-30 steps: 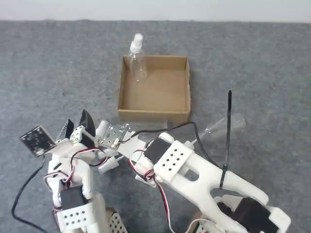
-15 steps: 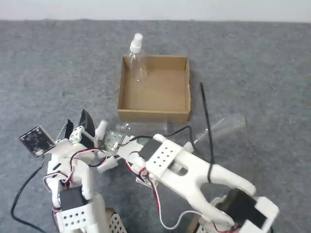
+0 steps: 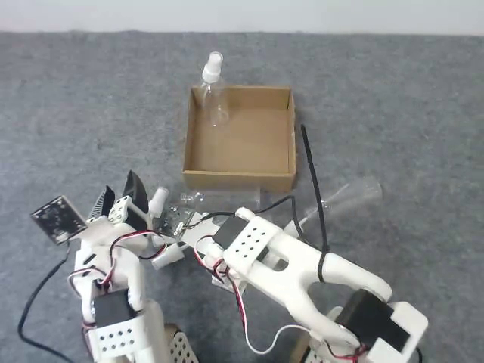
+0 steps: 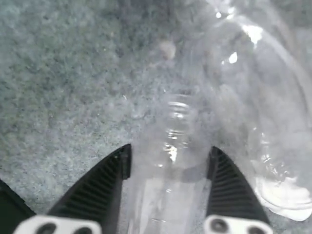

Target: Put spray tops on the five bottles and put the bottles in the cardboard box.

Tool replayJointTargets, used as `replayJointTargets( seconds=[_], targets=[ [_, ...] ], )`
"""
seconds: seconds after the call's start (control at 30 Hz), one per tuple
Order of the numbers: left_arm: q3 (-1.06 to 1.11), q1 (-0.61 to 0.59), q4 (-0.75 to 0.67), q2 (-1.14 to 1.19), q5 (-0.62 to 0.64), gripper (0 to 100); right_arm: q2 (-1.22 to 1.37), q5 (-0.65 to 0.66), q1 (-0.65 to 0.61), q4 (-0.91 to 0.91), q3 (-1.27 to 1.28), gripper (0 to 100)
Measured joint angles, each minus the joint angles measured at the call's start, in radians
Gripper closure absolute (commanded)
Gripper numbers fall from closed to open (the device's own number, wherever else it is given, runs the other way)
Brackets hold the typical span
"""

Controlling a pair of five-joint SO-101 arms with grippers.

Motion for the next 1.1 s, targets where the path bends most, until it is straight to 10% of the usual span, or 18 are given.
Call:
replayJointTargets(
  seconds=[0.7, 1.1],
  targets=[
    [0.000, 0.000, 0.000, 0.000, 0.000, 82, -0.012, -0.002, -0.003, 0.209, -0.100, 98.6],
    [0.000, 0.000, 0.000, 0.000, -0.236, 82, -0.345, -0.002, 0.127, 0.235, -0.100, 98.6]
  ],
)
